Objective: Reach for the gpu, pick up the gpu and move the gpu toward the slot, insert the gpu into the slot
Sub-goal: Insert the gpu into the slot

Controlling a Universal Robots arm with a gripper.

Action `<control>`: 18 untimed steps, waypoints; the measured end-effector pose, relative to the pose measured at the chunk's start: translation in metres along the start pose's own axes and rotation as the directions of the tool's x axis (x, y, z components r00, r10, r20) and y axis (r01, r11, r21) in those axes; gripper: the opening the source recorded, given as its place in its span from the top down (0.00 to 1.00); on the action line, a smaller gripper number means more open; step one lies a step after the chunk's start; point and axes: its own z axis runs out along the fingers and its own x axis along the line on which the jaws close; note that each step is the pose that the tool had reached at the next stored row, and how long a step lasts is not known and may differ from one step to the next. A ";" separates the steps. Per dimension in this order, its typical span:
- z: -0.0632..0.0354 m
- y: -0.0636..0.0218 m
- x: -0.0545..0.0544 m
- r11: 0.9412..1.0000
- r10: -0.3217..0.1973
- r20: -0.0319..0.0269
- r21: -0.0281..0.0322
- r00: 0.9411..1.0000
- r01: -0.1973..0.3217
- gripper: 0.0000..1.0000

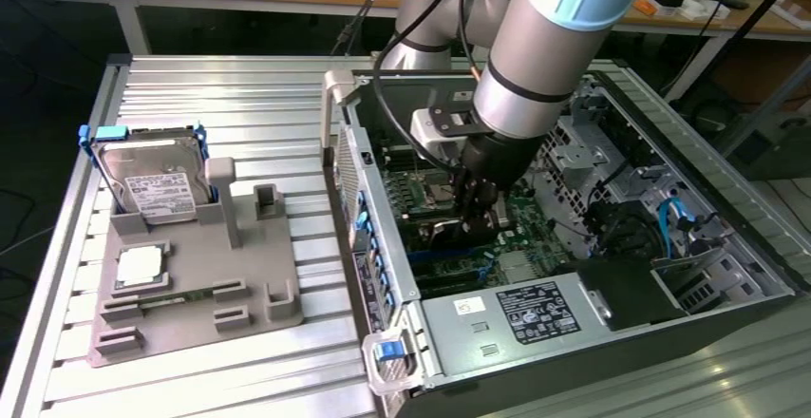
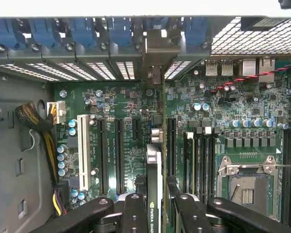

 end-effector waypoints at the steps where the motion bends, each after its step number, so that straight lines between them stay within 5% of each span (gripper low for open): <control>1: 0.0001 0.0001 0.000 1.000 0.000 0.000 0.000 1.000 0.000 0.73; 18: 0.0008 0.0004 0.004 1.000 0.000 0.006 0.000 1.000 0.000 0.73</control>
